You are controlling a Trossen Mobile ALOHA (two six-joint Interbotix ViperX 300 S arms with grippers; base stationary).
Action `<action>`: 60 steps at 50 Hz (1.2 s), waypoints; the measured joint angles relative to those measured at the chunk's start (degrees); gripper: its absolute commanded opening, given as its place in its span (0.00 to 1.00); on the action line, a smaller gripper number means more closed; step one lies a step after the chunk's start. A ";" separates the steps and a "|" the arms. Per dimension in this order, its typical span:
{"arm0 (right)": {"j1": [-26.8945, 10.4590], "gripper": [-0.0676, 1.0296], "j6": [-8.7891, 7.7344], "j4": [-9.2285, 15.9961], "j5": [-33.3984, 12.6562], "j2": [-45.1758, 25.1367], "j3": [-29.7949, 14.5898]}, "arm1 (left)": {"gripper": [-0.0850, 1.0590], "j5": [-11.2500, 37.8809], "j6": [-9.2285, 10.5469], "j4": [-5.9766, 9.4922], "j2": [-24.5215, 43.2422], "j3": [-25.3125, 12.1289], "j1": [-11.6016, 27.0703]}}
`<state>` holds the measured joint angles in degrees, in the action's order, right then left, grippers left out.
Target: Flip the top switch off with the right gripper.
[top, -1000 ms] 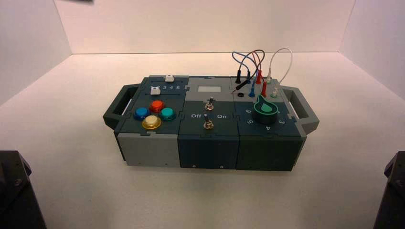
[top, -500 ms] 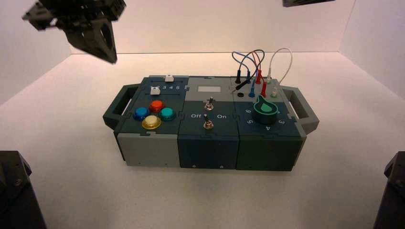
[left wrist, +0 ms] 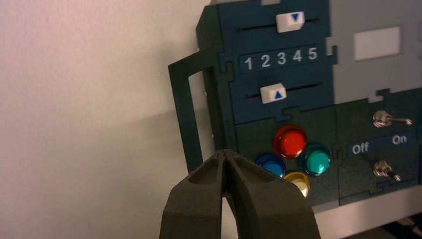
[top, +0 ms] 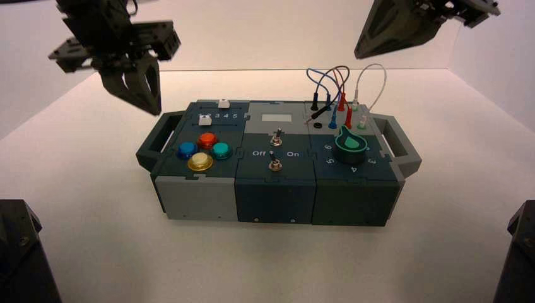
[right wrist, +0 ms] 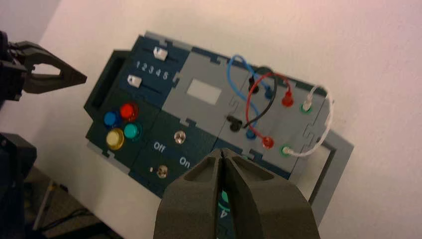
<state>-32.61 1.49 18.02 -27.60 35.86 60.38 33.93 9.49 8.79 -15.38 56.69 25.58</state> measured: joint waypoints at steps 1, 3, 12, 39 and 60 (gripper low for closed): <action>0.00 0.04 0.00 0.00 0.00 -0.09 0.00 | 0.05 -0.09 0.09 0.00 0.35 0.00 0.00; 0.00 0.04 -0.09 0.18 -0.18 -0.09 0.00 | 0.05 -0.35 0.18 0.00 1.14 0.00 0.00; 0.00 0.04 -0.26 1.05 -1.05 0.09 -0.09 | 0.05 -1.49 0.53 0.09 5.01 0.00 0.00; -2.64 0.04 -0.53 5.10 -2.29 -2.46 -0.53 | 0.05 -2.11 0.70 0.26 10.90 -1.67 0.09; -2.72 0.04 -0.44 8.53 -3.34 -8.70 -0.62 | 0.05 -2.11 0.70 0.26 14.41 -3.78 0.00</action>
<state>-35.33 1.05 26.54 -30.94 27.16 59.77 31.82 10.20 9.05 -0.97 52.91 25.58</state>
